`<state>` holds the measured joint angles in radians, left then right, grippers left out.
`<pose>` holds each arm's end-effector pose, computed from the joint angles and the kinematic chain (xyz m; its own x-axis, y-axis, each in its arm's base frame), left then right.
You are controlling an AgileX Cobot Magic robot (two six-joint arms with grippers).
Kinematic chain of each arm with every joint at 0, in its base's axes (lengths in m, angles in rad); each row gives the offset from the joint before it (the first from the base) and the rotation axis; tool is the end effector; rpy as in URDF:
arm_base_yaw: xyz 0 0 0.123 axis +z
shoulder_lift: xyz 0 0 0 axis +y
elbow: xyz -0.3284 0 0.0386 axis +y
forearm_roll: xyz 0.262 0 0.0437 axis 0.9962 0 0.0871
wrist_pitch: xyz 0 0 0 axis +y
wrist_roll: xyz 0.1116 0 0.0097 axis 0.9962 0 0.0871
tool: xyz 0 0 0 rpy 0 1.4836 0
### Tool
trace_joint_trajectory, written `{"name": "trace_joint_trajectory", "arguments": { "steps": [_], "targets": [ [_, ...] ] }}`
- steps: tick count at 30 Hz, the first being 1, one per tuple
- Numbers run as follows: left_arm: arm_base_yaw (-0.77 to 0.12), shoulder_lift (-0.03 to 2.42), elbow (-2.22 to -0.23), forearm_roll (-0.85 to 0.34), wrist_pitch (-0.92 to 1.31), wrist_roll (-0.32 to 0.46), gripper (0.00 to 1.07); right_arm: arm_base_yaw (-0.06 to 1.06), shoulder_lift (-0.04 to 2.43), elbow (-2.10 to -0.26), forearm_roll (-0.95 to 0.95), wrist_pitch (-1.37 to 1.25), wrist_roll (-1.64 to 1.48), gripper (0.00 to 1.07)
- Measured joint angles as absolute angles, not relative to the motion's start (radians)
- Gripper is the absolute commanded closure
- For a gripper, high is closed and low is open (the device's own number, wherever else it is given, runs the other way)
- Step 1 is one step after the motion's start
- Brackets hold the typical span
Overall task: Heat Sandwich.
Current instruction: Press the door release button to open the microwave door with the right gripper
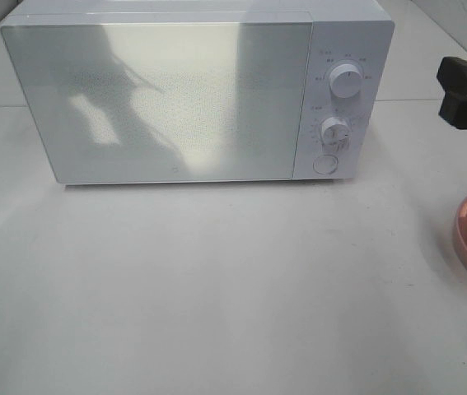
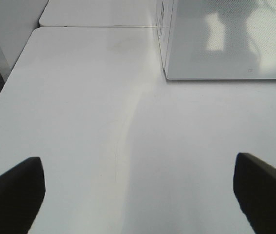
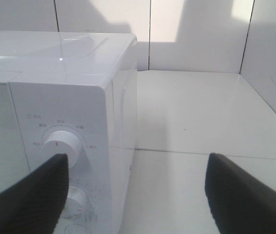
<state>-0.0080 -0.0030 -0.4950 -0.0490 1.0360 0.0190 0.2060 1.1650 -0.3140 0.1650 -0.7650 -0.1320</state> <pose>-0.0185 -0.0046 0.2754 -0.4355 -0.0025 -0.9002 0.0433 0.9988 -0.0237 0.2206 0.0331 0.2711 -0.0044 -0.0136 -0.9999 -0.0919 0.9957 -0.0131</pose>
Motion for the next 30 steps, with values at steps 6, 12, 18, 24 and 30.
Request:
{"name": "trace_joint_trajectory", "arguments": {
  "steps": [6,12,18,24,30],
  "targets": [
    [-0.008,-0.003,-0.495,-0.049,1.036,0.019,0.05,0.327,1.224,-0.274,0.313,-0.883,-0.211,0.32],
    [-0.008,-0.003,-0.495,-0.049,1.036,0.019,0.05,0.434,1.328,-0.243,0.430,-1.008,-0.215,0.32],
    [-0.008,-0.003,-0.495,-0.049,1.036,0.019,0.05,0.503,1.411,-0.242,0.470,-1.102,-0.214,0.32],
    [-0.008,-0.003,-0.495,-0.049,1.036,0.019,0.05,0.559,1.488,-0.238,0.540,-1.157,-0.206,0.32],
    [-0.008,-0.003,-0.495,-0.049,1.036,0.019,0.05,0.630,1.572,-0.234,0.606,-1.203,-0.191,0.32]
  ]
}}
